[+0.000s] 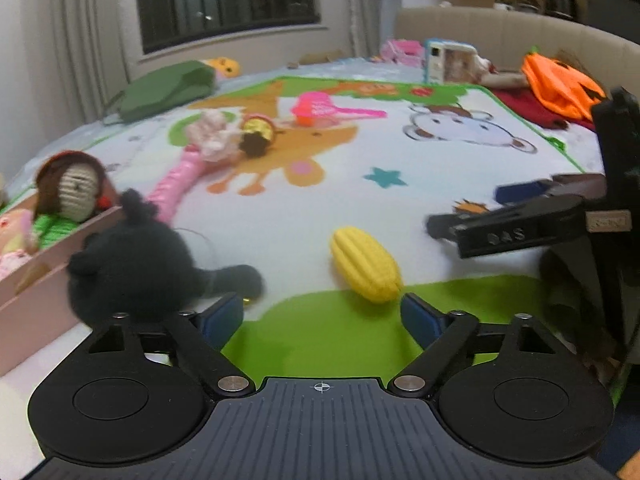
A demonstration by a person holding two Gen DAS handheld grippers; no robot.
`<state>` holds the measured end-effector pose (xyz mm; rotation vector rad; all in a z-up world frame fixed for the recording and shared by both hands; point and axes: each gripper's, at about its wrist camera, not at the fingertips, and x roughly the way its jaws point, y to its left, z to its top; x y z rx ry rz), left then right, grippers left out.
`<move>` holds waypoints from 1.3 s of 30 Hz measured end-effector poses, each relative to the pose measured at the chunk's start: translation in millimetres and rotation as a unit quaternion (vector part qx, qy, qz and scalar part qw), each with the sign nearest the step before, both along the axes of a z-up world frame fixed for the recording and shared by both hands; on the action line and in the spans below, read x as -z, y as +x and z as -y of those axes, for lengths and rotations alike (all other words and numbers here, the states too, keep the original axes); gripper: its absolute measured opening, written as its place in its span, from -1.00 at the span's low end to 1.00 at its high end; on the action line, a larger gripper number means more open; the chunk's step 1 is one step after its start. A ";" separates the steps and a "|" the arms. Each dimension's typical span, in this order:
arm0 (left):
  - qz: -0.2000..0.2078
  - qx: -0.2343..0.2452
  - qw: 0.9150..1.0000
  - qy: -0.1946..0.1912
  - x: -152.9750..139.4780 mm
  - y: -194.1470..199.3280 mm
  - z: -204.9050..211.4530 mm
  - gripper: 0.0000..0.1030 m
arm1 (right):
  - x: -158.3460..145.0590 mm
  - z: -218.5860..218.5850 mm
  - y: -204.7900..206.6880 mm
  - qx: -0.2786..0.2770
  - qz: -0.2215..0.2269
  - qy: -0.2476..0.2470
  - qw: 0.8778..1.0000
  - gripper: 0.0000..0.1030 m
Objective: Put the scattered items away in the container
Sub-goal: 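Move the left gripper to the yellow corn toy and grasp it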
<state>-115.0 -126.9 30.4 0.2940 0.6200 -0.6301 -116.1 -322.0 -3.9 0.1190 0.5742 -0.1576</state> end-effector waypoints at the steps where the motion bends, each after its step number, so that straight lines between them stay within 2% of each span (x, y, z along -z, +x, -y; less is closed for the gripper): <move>1: -0.003 0.008 1.000 -0.001 0.6 -1.8 2.5 0.65 | -0.1 0.4 -0.3 0.000 0.001 0.001 1.000 1.00; 5: 0.011 0.008 1.000 0.016 4.4 -4.8 15.9 0.60 | -0.5 2.3 -1.4 -0.002 0.003 0.007 1.000 1.00; 10: 0.022 0.016 1.000 0.010 2.1 -2.5 29.2 0.63 | -0.5 3.3 -3.0 -0.003 0.006 0.009 1.000 1.00; 14: 0.040 -0.028 0.998 0.030 2.1 5.5 25.9 0.65 | -0.5 5.4 -4.2 -0.004 0.010 0.016 1.000 1.00; 18: 0.057 -0.076 0.994 0.063 2.5 15.7 7.0 0.70 | -0.4 5.4 -4.3 -0.004 0.011 0.016 1.000 1.00; 20: 0.052 -0.092 0.992 0.062 1.4 20.2 -2.2 0.71 | -0.4 5.1 -4.3 -0.004 0.010 0.015 1.000 1.00; 22: 0.036 -0.097 0.994 0.045 -1.6 21.9 -5.6 0.73 | -0.5 5.2 -4.4 -0.003 0.011 0.014 1.000 1.00; 25: 0.008 -0.064 0.998 0.001 -6.5 22.3 3.2 0.75 | -0.5 5.2 -4.4 -0.004 0.011 0.015 1.000 1.00; 29: 0.043 -0.023 0.999 0.018 -4.4 29.3 28.4 0.73 | -0.8 5.4 -5.4 -0.004 0.013 0.018 1.000 1.00; 32: 0.034 0.001 0.999 0.011 -3.3 44.1 36.4 0.68 | -1.3 6.4 -6.3 -0.004 0.015 0.021 1.000 1.00; 35: 0.039 0.027 0.999 0.024 -1.0 51.3 43.2 0.59 | -1.5 7.6 -7.5 -0.005 0.017 0.025 1.000 1.00; 39: 0.029 0.025 0.999 0.036 1.0 52.9 43.9 0.60 | -1.4 8.4 -7.9 -0.005 0.020 0.029 0.999 1.00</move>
